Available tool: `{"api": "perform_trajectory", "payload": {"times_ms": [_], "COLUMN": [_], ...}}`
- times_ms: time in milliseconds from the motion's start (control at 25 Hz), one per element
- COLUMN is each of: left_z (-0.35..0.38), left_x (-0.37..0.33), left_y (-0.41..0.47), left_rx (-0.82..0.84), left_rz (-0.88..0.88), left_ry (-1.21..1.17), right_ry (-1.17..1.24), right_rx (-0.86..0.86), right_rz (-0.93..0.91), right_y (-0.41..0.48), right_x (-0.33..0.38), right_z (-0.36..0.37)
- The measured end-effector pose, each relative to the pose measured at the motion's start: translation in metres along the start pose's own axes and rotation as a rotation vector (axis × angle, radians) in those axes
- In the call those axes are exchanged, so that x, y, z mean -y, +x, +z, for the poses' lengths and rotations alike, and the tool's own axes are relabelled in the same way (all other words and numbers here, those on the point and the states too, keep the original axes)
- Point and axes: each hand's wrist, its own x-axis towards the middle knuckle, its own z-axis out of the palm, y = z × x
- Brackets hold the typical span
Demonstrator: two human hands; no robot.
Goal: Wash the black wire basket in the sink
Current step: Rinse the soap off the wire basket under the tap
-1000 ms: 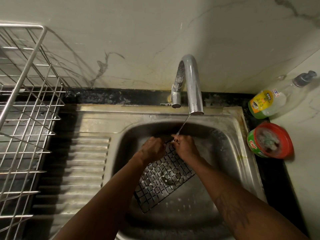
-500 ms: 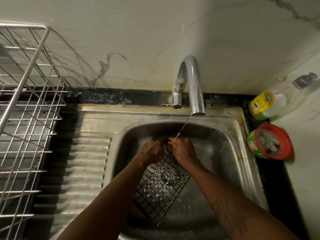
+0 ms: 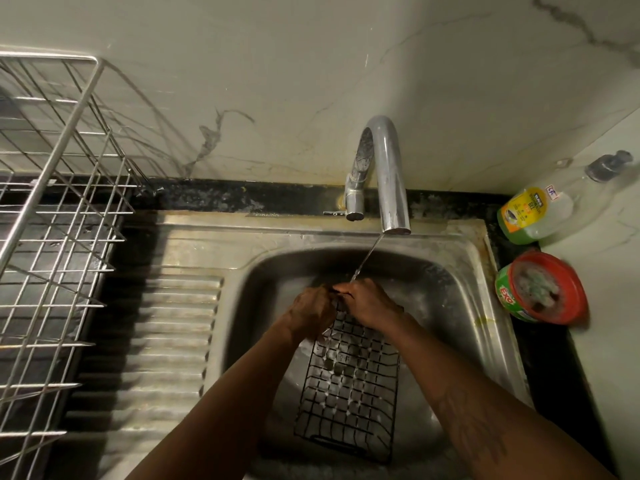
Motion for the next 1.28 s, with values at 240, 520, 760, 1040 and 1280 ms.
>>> {"api": "perform_trajectory", "payload": {"times_ms": [240, 520, 760, 1040, 1280], "left_z": [0.0, -0.009, -0.01, -0.01, -0.026], "left_x": [0.003, -0.008, -0.015, -0.02, 0.004], "left_y": [0.006, 0.006, -0.002, -0.004, -0.016], "left_rx": [-0.01, 0.051, 0.014, 0.068, 0.047], "left_rz": [-0.178, -0.188, -0.298, -0.296, -0.334], "left_ry": [-0.072, -0.15, -0.26, -0.245, -0.142], "right_ry": [-0.206, 0.071, 0.026, -0.061, 0.117], "right_rx": [-0.055, -0.028, -0.026, 0.012, -0.043], "right_rz": [0.018, 0.007, 0.084, -0.008, 0.084], "right_y": [-0.019, 0.002, -0.009, -0.001, -0.004], "right_x": [-0.022, 0.005, -0.025, 0.006, -0.003], "right_z": [-0.005, 0.0, -0.02, -0.004, -0.013]}}
